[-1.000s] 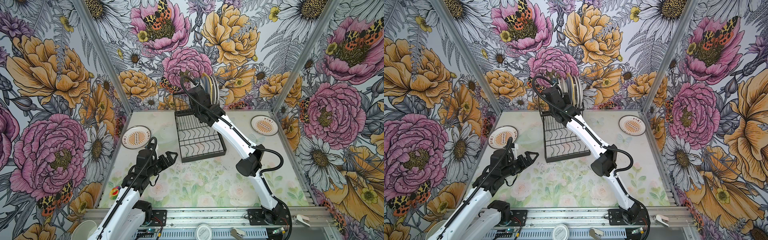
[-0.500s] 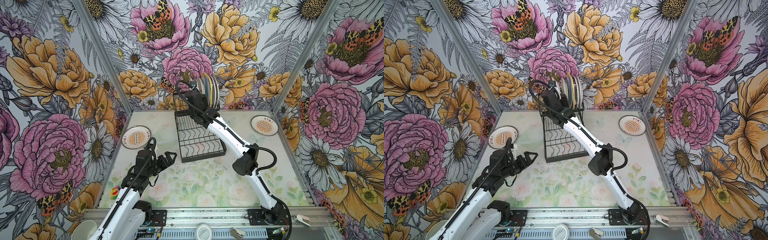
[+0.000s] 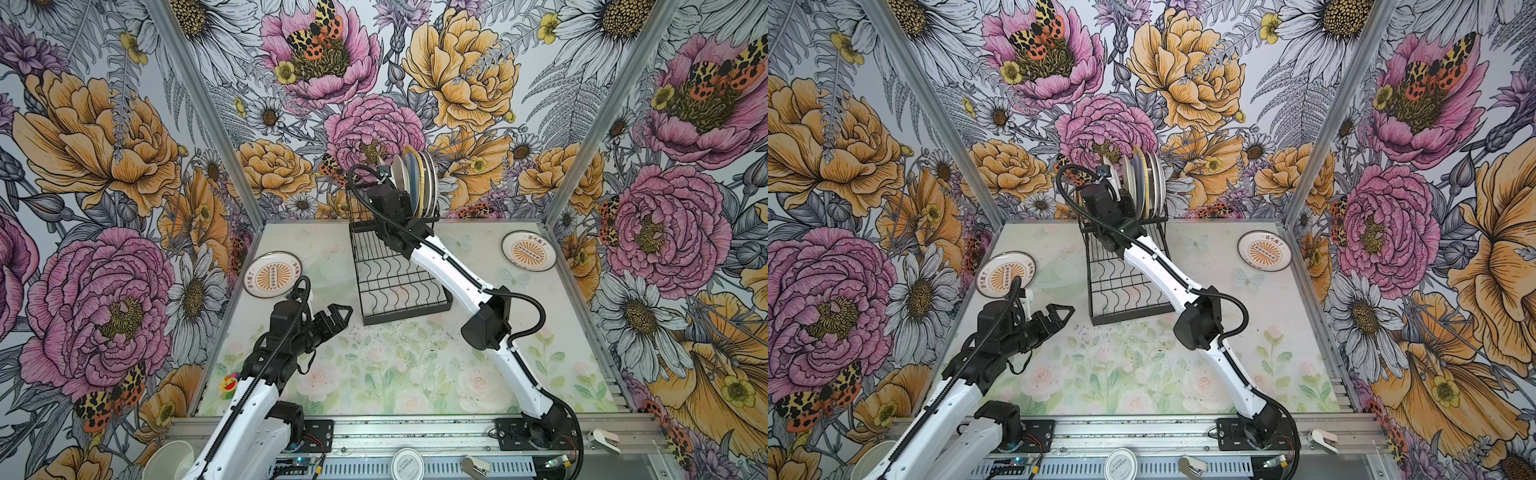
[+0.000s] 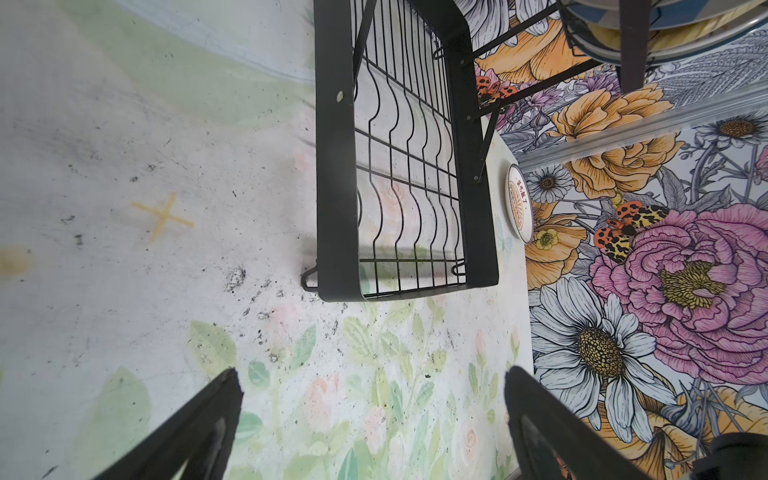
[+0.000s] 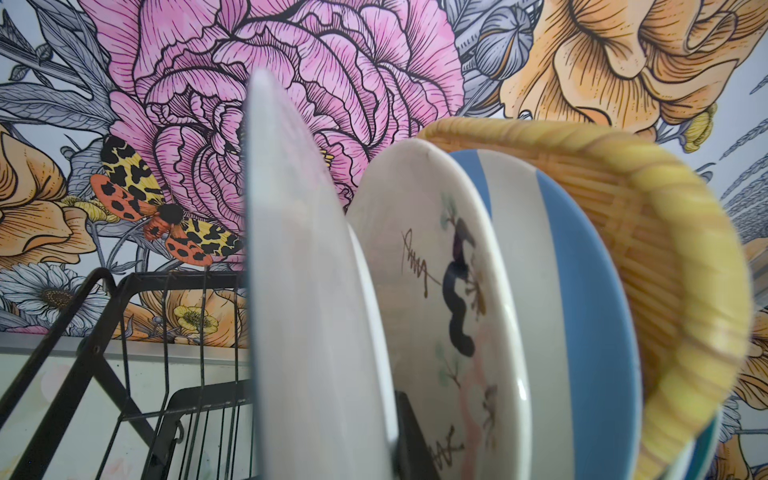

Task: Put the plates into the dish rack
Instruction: 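Carry the upright red-lettered plate into a rack slot with the right gripper, then open the right gripper and withdraw it from the rack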

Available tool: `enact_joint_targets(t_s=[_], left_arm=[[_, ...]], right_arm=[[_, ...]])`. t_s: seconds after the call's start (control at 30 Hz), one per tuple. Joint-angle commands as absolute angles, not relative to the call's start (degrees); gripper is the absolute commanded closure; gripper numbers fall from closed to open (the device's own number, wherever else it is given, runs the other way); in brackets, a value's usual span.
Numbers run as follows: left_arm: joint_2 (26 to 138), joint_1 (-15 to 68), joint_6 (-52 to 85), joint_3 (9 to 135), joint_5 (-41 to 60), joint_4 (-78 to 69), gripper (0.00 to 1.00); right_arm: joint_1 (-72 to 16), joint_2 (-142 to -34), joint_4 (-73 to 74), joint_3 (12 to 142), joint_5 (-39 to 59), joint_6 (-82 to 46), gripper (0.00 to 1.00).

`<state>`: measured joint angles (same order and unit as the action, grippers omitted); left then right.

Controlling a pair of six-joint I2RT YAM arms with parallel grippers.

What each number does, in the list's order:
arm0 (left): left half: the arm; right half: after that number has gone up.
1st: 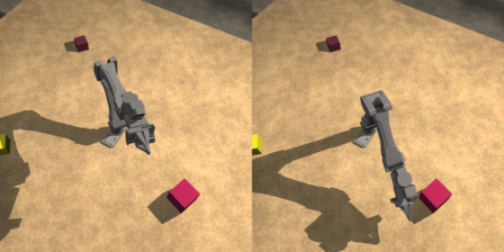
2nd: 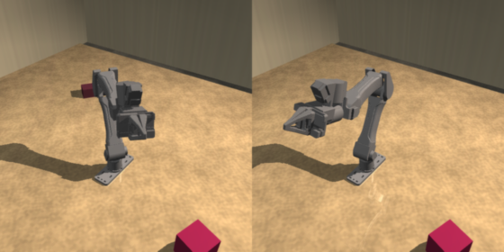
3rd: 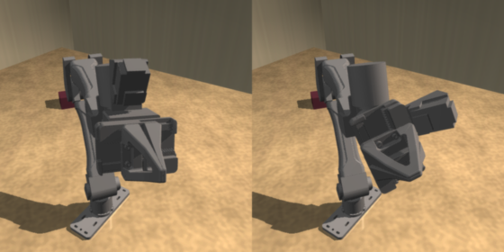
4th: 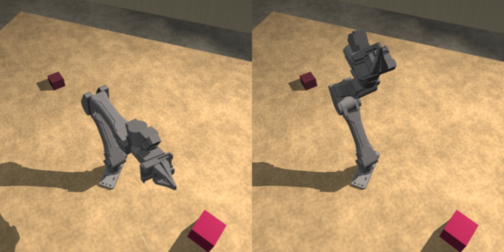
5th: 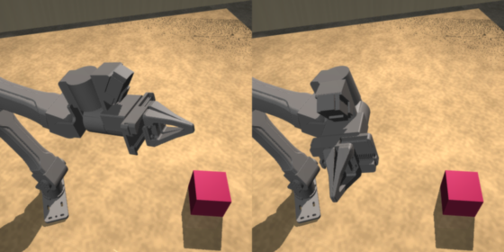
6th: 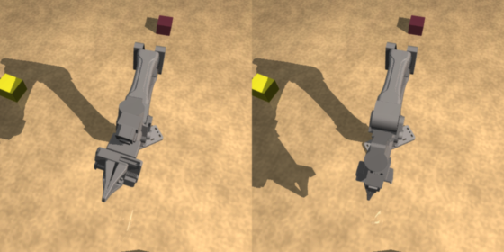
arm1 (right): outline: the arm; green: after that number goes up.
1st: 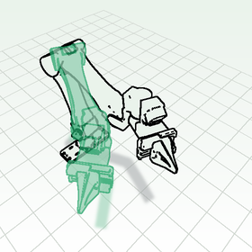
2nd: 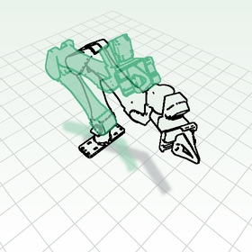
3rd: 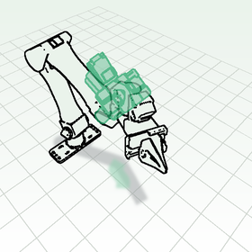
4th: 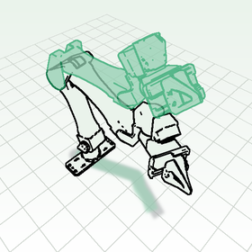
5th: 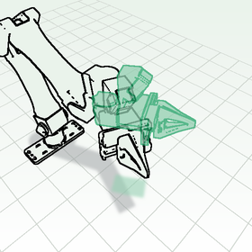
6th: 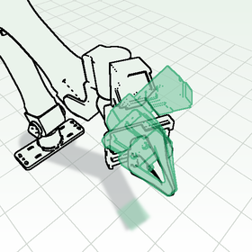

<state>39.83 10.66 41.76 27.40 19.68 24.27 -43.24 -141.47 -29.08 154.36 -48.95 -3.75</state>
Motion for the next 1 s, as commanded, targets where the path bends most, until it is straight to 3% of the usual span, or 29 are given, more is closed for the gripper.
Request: enact_joint_targets(t_s=[0.0, 0.33, 0.47, 0.6, 0.97], left_arm=[[38.94, 10.08, 40.96, 26.63, 19.17, 25.12, 0.01], [37.71, 10.01, 41.64, 26.11, 18.86, 25.41, 0.01], [37.29, 9.95, 41.69, 25.84, 18.86, 25.49, 0.01], [37.09, 9.95, 41.72, 25.83, 18.87, 25.54, 0.01], [36.59, 9.78, 41.84, 25.78, 18.73, 25.50, 0.01]], right_arm=[[-42.68, -142.82, -26.46, 156.50, -51.05, -4.25, 1.00], [-42.11, -142.16, -26.50, 154.75, -49.86, -5.32, 1.00], [-42.13, -140.96, -26.57, 153.91, -49.23, -5.46, 0.82], [-42.19, -139.78, -26.56, 153.68, -48.61, -5.12, 0.72], [-42.27, -133.78, -26.54, 150.64, -48.42, -3.78, 0.66]])
